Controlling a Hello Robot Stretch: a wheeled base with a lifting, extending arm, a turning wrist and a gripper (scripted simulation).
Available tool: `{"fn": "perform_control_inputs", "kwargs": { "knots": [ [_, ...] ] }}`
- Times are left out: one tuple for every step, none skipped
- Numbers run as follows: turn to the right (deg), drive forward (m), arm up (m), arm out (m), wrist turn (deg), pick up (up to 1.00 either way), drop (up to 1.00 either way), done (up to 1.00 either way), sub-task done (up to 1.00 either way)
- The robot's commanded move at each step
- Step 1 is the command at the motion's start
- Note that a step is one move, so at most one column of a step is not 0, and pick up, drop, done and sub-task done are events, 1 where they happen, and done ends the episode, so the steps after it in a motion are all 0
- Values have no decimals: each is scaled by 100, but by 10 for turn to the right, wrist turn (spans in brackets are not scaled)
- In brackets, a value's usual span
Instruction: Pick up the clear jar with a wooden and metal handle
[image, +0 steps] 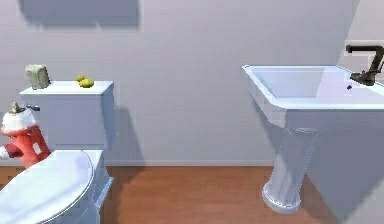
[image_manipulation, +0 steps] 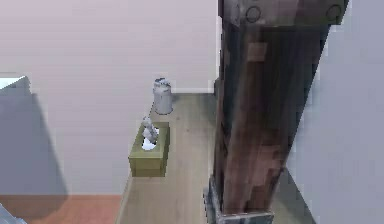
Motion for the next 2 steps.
{"fn": "perform_control_inputs", "kwargs": {
  "knots": [
    [0,0,50,0,0,0,0,0,0],
    [0,0,38,0,0,0,0,0,0]
  ]
}}
